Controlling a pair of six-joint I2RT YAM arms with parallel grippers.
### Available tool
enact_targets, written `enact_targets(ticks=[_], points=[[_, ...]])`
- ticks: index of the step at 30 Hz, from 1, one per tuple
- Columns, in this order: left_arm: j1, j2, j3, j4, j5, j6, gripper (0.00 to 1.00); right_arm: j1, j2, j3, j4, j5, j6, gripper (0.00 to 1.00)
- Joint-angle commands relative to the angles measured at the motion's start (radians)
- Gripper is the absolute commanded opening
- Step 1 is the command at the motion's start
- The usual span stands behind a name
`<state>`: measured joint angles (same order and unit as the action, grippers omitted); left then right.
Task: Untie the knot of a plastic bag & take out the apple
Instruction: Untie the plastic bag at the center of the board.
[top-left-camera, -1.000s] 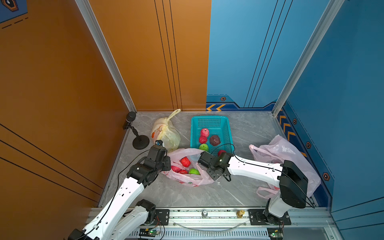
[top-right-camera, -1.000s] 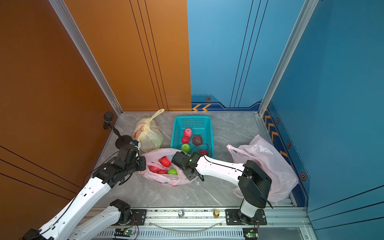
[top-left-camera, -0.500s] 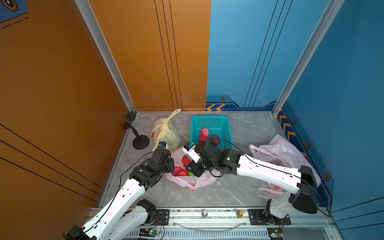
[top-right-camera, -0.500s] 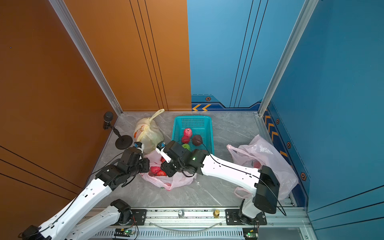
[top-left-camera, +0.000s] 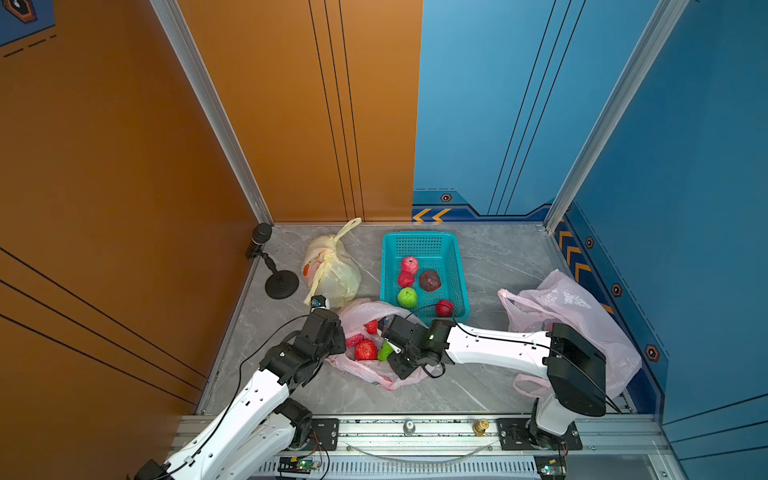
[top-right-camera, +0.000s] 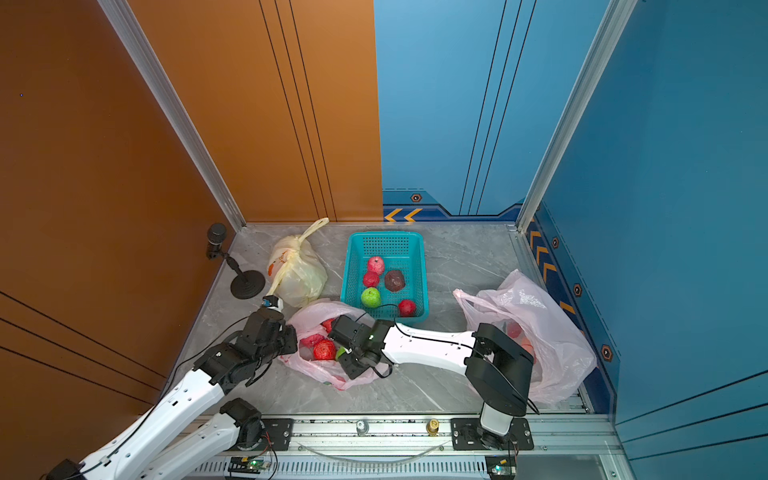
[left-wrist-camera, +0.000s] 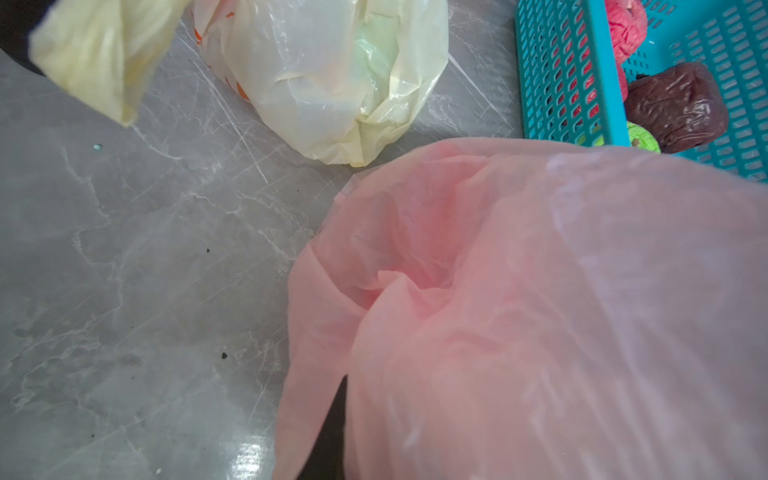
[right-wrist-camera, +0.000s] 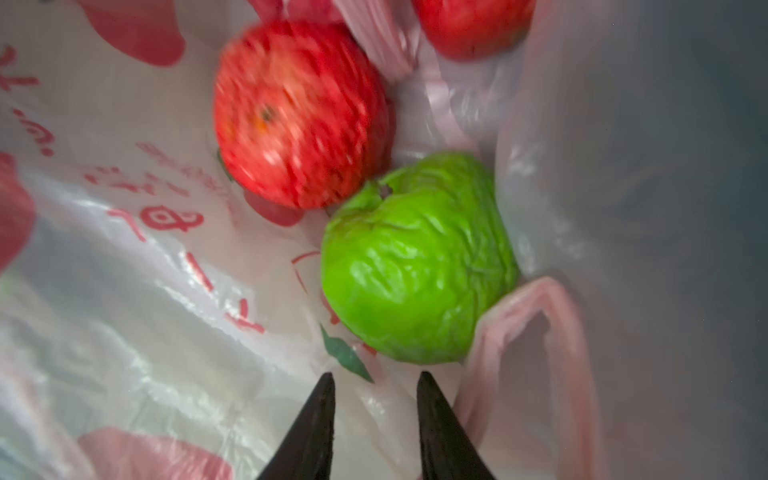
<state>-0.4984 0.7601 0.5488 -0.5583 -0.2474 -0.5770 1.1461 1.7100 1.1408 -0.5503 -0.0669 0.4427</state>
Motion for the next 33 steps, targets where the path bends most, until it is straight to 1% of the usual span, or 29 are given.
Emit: enact_targets(ticks=[1, 4, 9, 14, 17, 21, 22, 24, 26, 28, 29, 32, 33], points=[[0.011, -0.022, -0.020, 0.022, -0.047, -0.025, 0.18, 0.003, -0.004, -0.045, -0.043, 0.058, 0.053, 0.35], [0.029, -0.039, -0.030, 0.021, -0.049, -0.029, 0.18, -0.014, -0.002, -0.058, -0.040, 0.099, 0.033, 0.34], [0.049, -0.035, -0.053, 0.045, -0.039, -0.038, 0.18, -0.084, 0.014, -0.040, 0.007, 0.141, -0.047, 0.34], [0.054, -0.002, -0.090, 0.137, -0.039, -0.057, 0.18, -0.139, 0.062, 0.021, 0.100, 0.164, -0.132, 0.34], [0.051, 0.025, -0.077, 0.159, -0.030, -0.060, 0.18, -0.140, 0.074, 0.065, 0.107, 0.164, -0.156, 0.34], [0.036, 0.031, -0.062, 0.151, -0.030, -0.052, 0.19, -0.121, 0.037, 0.056, 0.093, 0.151, -0.152, 0.36], [0.030, 0.027, -0.062, 0.147, -0.032, -0.053, 0.20, -0.117, 0.019, 0.049, 0.084, 0.146, -0.145, 0.38], [0.012, 0.016, -0.061, 0.135, -0.039, -0.054, 0.23, -0.111, -0.022, 0.036, 0.075, 0.124, -0.123, 0.46], [-0.009, 0.001, -0.061, 0.116, -0.052, -0.055, 0.27, -0.101, -0.077, 0.018, 0.086, 0.097, -0.096, 0.50], [-0.027, -0.011, -0.060, 0.095, -0.059, -0.059, 0.34, -0.092, -0.119, 0.010, 0.110, 0.064, -0.068, 0.57], [-0.033, -0.016, -0.059, 0.085, -0.059, -0.061, 0.41, -0.087, -0.132, 0.006, 0.122, 0.048, -0.052, 0.61], [-0.046, -0.025, -0.055, 0.060, -0.053, -0.070, 0.55, -0.074, -0.138, 0.008, 0.155, 0.030, -0.015, 0.64], [-0.049, -0.028, -0.050, 0.048, -0.048, -0.072, 0.58, -0.069, -0.130, 0.011, 0.166, 0.029, -0.003, 0.64]])
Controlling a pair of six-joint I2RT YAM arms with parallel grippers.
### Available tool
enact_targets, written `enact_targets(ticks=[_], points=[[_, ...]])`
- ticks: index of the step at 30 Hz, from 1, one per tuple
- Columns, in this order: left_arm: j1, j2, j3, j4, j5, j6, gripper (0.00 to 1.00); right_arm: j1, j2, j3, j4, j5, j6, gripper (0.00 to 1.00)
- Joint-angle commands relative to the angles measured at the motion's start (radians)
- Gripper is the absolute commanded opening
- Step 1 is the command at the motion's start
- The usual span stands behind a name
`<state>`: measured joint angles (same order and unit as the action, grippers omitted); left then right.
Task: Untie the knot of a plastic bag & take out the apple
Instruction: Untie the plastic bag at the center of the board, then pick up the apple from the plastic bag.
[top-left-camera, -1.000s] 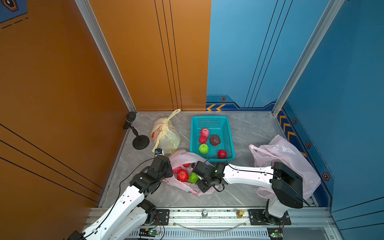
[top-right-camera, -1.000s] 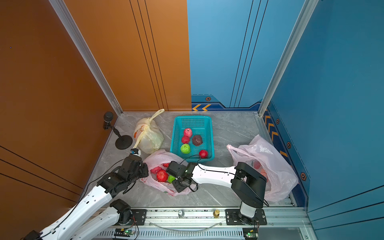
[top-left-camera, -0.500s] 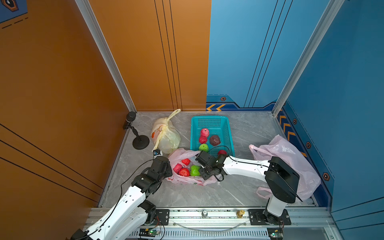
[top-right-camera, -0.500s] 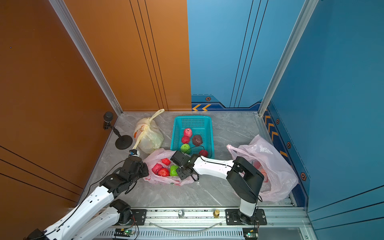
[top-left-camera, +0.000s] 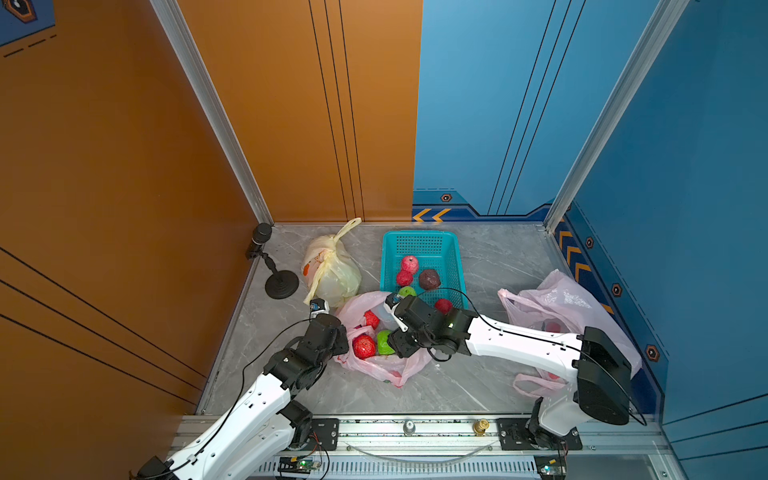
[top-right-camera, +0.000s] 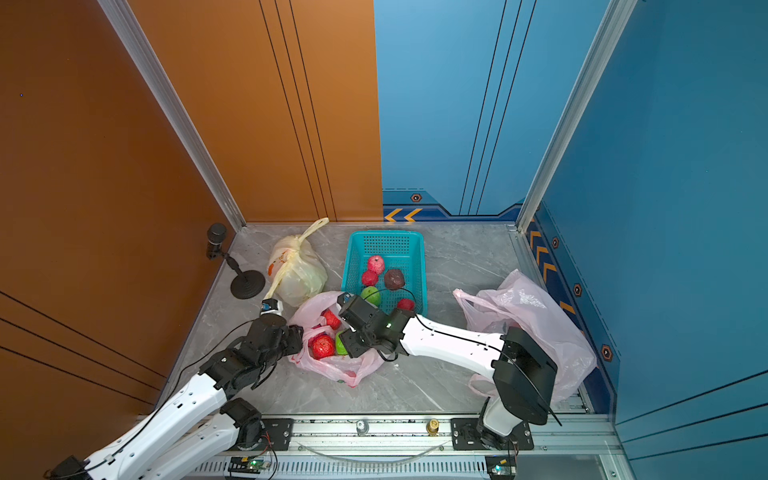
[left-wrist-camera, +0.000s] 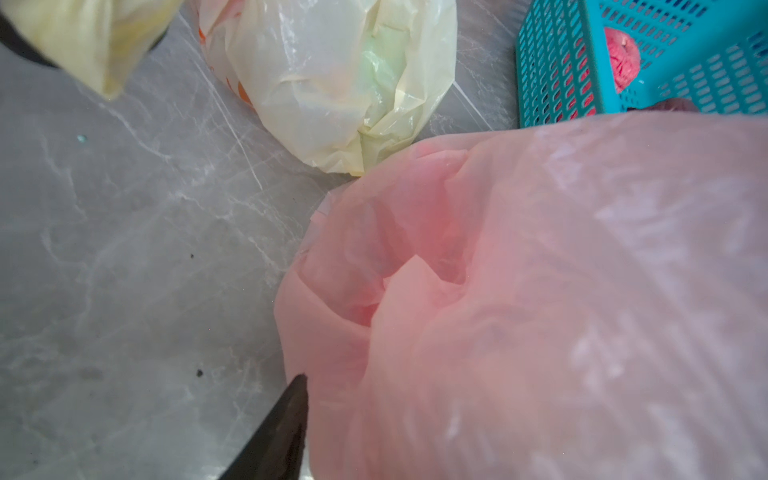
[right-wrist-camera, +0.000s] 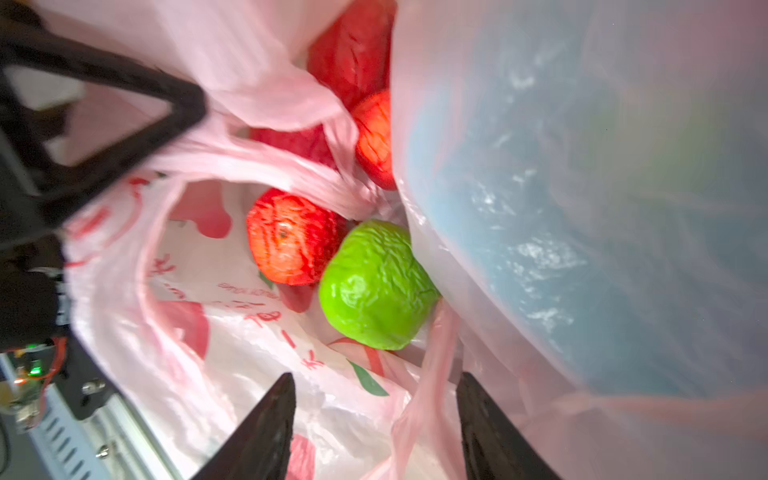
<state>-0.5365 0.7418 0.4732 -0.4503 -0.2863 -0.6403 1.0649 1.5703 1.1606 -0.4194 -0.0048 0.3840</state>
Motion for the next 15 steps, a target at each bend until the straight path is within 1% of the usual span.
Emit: enact_targets(ticks=[1, 5, 7, 9, 12, 15], points=[[-0.018, -0.013, 0.030, -0.070, -0.004, -0.012, 0.61, 0.016, 0.022, -0.003, 0.036, -0.024, 0.070, 0.65], [-0.050, -0.030, 0.044, -0.105, -0.014, -0.024, 0.68, 0.031, 0.080, 0.027, 0.020, 0.050, 0.118, 0.66], [-0.064, -0.044, 0.044, -0.113, -0.019, -0.031, 0.69, 0.037, 0.109, 0.041, 0.012, 0.085, 0.134, 0.67], [-0.072, -0.055, 0.041, -0.120, -0.023, -0.036, 0.67, 0.038, 0.138, 0.049, 0.005, 0.106, 0.150, 0.67], [-0.074, -0.065, 0.033, -0.128, -0.018, -0.040, 0.60, 0.034, 0.166, 0.056, 0.008, 0.127, 0.163, 0.67], [-0.074, -0.071, 0.021, -0.128, -0.009, -0.043, 0.47, 0.030, 0.183, 0.063, 0.018, 0.131, 0.167, 0.67]])
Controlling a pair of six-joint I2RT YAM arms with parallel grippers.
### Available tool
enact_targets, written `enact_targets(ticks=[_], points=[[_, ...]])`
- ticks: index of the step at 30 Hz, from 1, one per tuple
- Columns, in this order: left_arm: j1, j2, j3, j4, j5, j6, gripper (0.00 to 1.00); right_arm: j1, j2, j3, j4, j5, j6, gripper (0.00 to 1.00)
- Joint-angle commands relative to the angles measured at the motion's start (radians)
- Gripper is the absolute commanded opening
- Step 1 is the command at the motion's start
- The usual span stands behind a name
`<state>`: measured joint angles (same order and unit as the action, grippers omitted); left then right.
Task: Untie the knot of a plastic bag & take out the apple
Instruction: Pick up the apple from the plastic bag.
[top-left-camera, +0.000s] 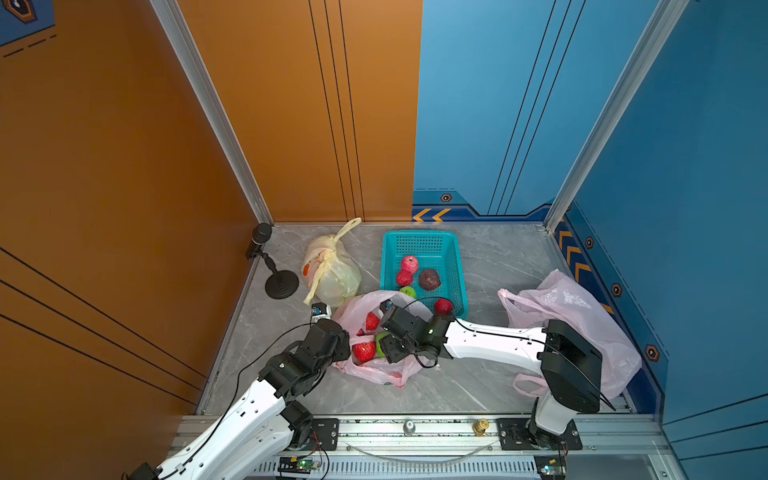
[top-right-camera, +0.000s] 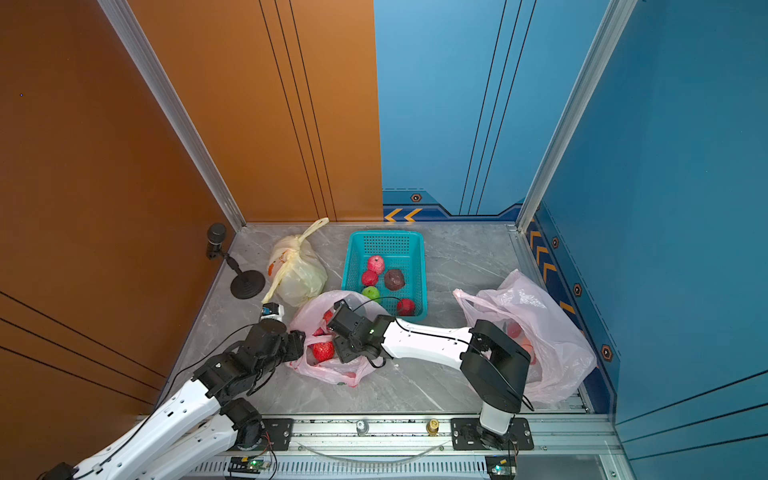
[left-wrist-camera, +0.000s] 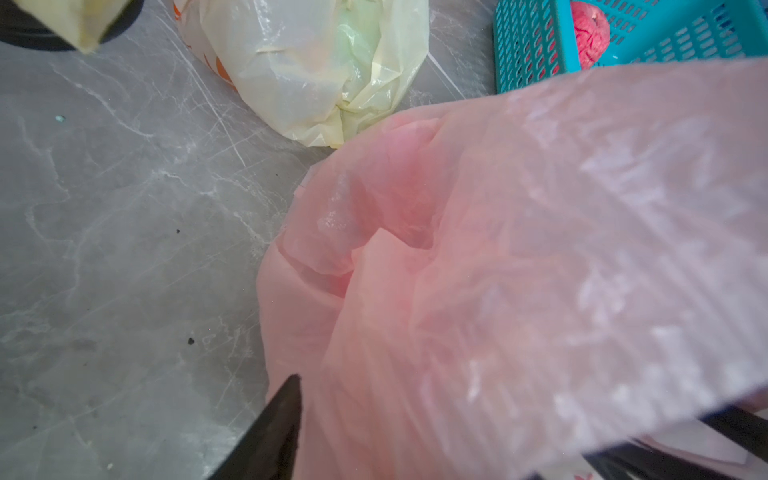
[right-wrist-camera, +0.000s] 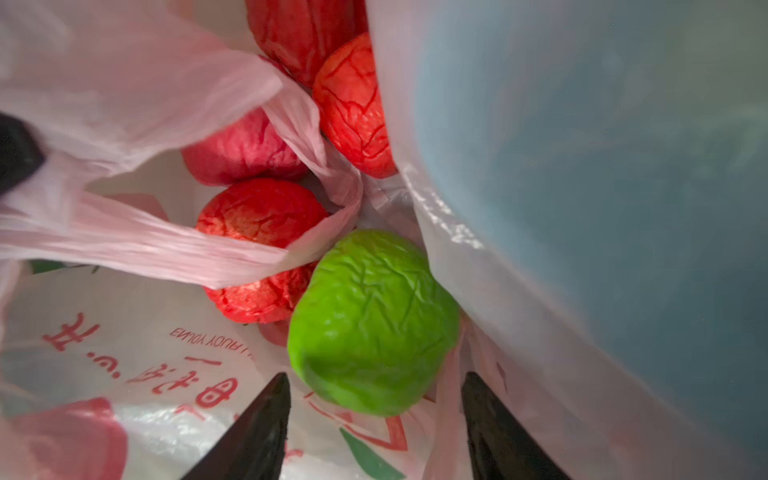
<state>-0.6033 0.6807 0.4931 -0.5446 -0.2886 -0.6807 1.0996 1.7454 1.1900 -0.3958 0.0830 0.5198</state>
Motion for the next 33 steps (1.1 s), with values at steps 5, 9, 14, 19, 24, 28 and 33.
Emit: enact_targets(ticks=[5, 9, 14, 19, 24, 28, 33], points=[[-0.007, -0.014, -0.013, -0.034, -0.005, -0.010, 0.46, -0.012, 0.033, 0.042, 0.013, 0.020, 0.031, 0.72], [-0.008, -0.011, -0.012, -0.034, -0.009, -0.011, 0.46, -0.012, 0.038, 0.042, 0.049, -0.018, 0.038, 0.75], [-0.006, -0.006, -0.007, -0.032, -0.010, -0.008, 0.46, -0.019, 0.059, 0.049, 0.046, -0.016, 0.042, 0.76], [-0.007, -0.004, 0.001, -0.028, -0.009, -0.004, 0.46, -0.026, 0.114, 0.074, 0.032, -0.027, 0.049, 0.75], [-0.007, -0.007, 0.007, -0.029, -0.016, 0.002, 0.46, -0.026, 0.121, 0.082, 0.030, -0.039, 0.040, 0.58], [-0.006, -0.003, 0.018, -0.031, -0.028, 0.018, 0.47, -0.022, 0.027, 0.059, 0.049, -0.063, 0.003, 0.40], [-0.005, 0.033, 0.043, -0.028, -0.045, 0.031, 0.47, -0.037, -0.153, 0.042, 0.075, -0.207, -0.075, 0.35]])
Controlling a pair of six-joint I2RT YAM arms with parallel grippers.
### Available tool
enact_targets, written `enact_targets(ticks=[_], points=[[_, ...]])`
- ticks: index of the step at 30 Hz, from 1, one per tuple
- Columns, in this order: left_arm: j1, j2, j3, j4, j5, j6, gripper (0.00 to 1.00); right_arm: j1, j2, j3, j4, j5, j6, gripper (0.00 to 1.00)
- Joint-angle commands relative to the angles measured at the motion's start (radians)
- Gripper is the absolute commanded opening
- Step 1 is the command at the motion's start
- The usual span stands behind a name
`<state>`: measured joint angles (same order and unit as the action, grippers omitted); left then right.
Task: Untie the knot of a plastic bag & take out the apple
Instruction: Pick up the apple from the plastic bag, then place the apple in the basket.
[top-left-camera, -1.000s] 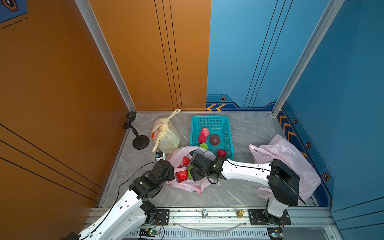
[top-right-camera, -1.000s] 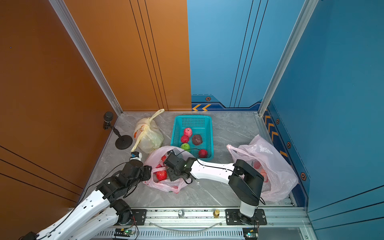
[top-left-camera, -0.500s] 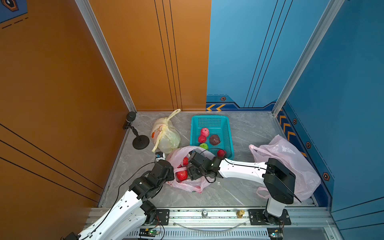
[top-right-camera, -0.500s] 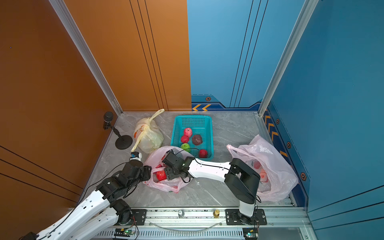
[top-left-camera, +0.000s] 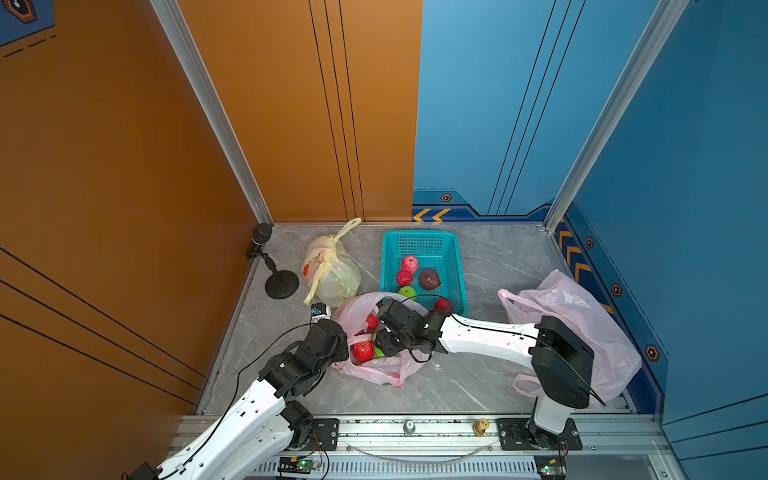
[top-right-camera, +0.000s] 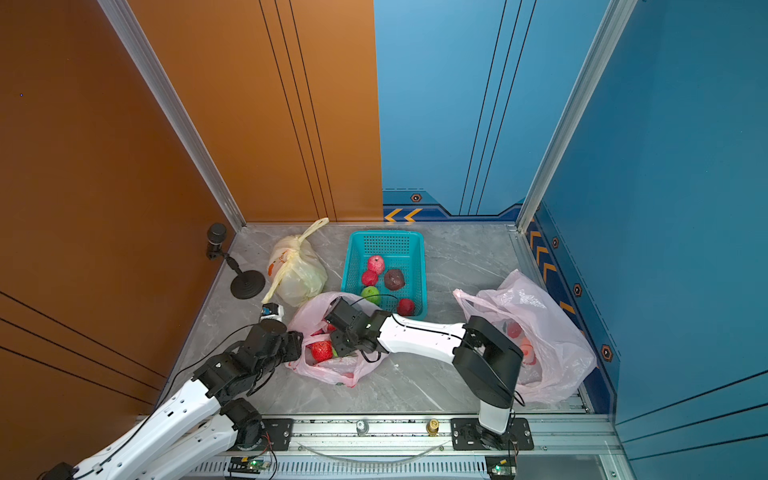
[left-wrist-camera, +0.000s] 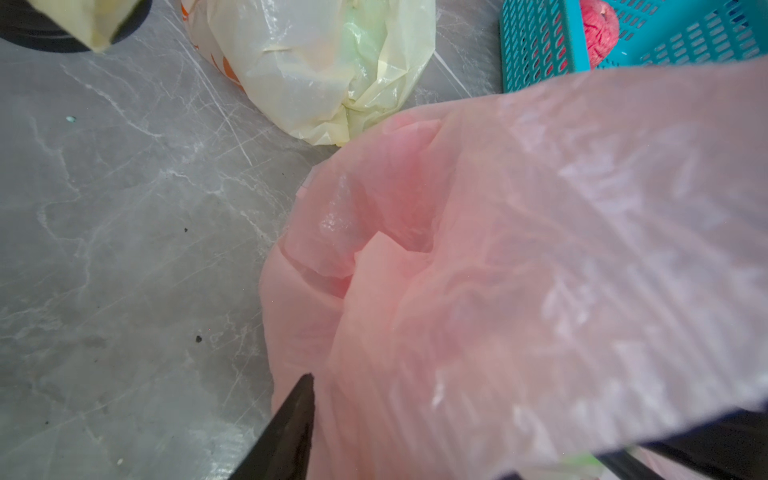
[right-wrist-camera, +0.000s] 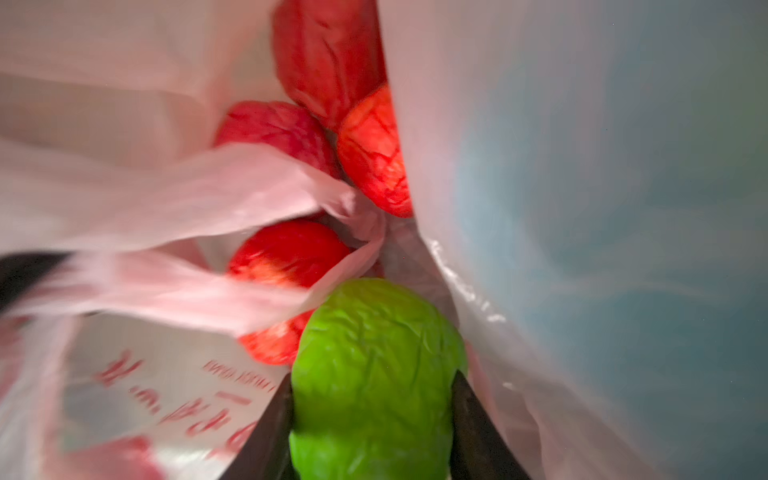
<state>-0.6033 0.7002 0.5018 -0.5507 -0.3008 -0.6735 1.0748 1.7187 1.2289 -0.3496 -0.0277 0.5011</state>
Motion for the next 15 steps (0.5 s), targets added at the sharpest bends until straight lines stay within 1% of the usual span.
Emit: enact_targets(ticks=[1, 3, 6, 9, 12, 15], points=[[-0.005, 0.020, 0.041, -0.022, -0.034, 0.027, 0.48, -0.024, -0.154, 0.001, 0.023, -0.120, -0.058, 0.33], [-0.006, 0.029, 0.054, -0.022, -0.040, 0.036, 0.48, -0.061, -0.211, -0.008, 0.019, -0.187, -0.053, 0.30], [-0.004, 0.034, 0.068, -0.023, -0.050, 0.051, 0.49, -0.124, -0.298, -0.039, 0.052, -0.266, -0.027, 0.29], [-0.003, 0.035, 0.079, -0.025, -0.052, 0.062, 0.49, -0.205, -0.383, -0.069, 0.107, -0.307, 0.000, 0.29], [-0.001, 0.040, 0.092, -0.034, -0.051, 0.067, 0.50, -0.309, -0.434, -0.062, 0.089, -0.261, -0.026, 0.29], [0.000, 0.045, 0.112, -0.054, -0.055, 0.077, 0.53, -0.438, -0.404, -0.027, 0.010, -0.174, -0.085, 0.29]])
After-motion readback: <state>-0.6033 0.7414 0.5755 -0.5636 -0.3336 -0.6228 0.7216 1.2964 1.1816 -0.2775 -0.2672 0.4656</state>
